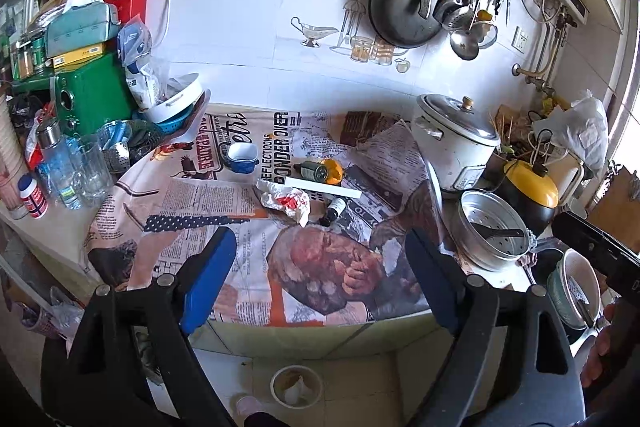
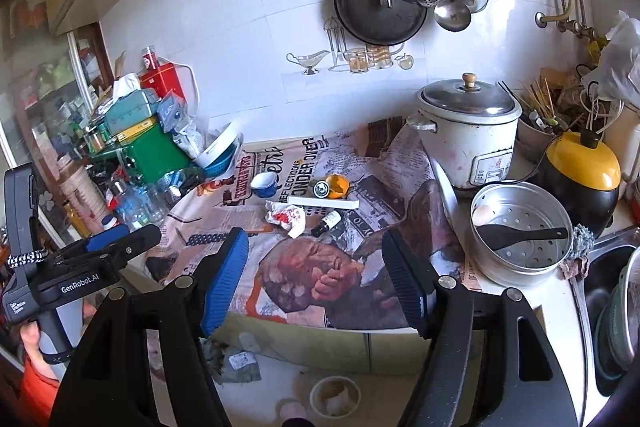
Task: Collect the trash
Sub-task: 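Grasp the green glass bottle with the right gripper while the left grasps the crumpled tissue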
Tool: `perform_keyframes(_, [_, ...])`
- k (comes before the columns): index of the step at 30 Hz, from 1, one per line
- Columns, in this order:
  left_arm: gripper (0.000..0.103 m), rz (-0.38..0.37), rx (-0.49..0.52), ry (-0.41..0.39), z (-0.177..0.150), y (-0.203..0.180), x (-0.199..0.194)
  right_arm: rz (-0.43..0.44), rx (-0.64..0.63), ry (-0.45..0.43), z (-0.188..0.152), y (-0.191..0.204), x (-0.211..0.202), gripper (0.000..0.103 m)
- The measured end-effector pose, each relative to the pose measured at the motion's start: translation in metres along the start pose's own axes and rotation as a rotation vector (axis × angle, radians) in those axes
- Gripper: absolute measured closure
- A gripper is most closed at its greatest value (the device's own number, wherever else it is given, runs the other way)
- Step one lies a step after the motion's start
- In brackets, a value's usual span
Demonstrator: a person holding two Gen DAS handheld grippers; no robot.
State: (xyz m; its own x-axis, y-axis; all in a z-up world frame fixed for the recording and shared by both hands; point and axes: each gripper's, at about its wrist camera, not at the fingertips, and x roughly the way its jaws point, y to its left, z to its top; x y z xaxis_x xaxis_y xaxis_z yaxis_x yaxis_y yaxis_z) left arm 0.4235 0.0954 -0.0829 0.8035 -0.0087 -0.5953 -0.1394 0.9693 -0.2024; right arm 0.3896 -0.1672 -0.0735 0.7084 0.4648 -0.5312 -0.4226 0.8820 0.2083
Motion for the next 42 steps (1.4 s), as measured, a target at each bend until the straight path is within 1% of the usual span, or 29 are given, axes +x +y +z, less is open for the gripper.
perform_keyframes(5, [0.017, -0.012, 0.035, 0.023, 0.042, 0.031, 0.046, -0.018, 0.048, 0.023, 0.024, 0.005, 0.054, 0.037])
perform_keyframes(8, [0.017, -0.043, 0.067, 0.063, 0.064, 0.049, 0.075, -0.036, 0.077, 0.050, 0.039, 0.011, 0.085, 0.037])
perform_keyframes(11, [0.017, -0.073, 0.088, 0.103, 0.078, 0.065, 0.107, -0.057, 0.110, 0.044, 0.049, 0.018, 0.103, 0.037])
perform_keyframes(14, [0.017, -0.084, 0.077, 0.150, 0.085, 0.078, 0.140, -0.085, 0.127, 0.054, 0.052, 0.020, 0.120, 0.037])
perform_keyframes(19, [0.017, -0.098, 0.059, 0.237, 0.086, 0.089, 0.190, -0.131, 0.130, 0.110, 0.061, 0.014, 0.151, 0.037])
perform_keyframes(24, [0.017, -0.067, 0.030, 0.311, 0.083, 0.093, 0.239, -0.142, 0.135, 0.147, 0.069, -0.006, 0.180, 0.037])
perform_keyframes(27, [0.017, -0.043, -0.007, 0.338, 0.080, 0.095, 0.262, -0.118, 0.130, 0.177, 0.075, -0.020, 0.204, 0.037])
perform_keyframes(29, [0.017, -0.012, -0.034, 0.356, 0.077, 0.095, 0.277, -0.090, 0.116, 0.202, 0.080, -0.027, 0.221, 0.037])
perform_keyframes(34, [0.017, 0.048, -0.095, 0.420, 0.068, 0.095, 0.314, -0.036, 0.068, 0.294, 0.091, -0.046, 0.270, 0.037])
perform_keyframes(37, [0.017, 0.075, -0.127, 0.451, 0.060, 0.093, 0.335, 0.020, 0.038, 0.347, 0.092, -0.049, 0.300, 0.037])
perform_keyframes(42, [0.026, 0.108, -0.205, 0.508, 0.041, 0.100, 0.361, 0.128, -0.013, 0.422, 0.088, -0.041, 0.345, 0.037])
